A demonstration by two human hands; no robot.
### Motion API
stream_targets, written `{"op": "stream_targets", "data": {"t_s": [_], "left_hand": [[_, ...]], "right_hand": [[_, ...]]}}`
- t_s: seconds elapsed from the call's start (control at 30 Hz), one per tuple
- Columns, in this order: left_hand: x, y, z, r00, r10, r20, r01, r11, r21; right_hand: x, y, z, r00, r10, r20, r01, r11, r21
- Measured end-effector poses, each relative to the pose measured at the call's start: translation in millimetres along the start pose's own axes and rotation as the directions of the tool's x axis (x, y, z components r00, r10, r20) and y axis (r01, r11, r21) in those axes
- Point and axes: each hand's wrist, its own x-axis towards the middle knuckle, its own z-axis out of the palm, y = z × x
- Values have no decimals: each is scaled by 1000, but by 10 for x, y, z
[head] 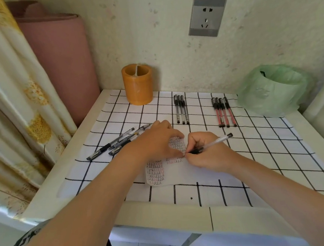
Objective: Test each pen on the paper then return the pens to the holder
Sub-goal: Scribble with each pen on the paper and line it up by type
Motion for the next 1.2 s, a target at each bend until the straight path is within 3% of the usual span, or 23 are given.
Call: {"op": "stream_targets", "data": {"t_s": [0.43,1.2], "left_hand": [[66,-18,7,998,-13,61,17,998,-62],[57,23,37,997,-68,38,72,991,-115]], "right_hand": [[-14,78,22,998,-53,15,54,994,-90],[-54,68,29,998,-61,-3,60,992,-114]]}}
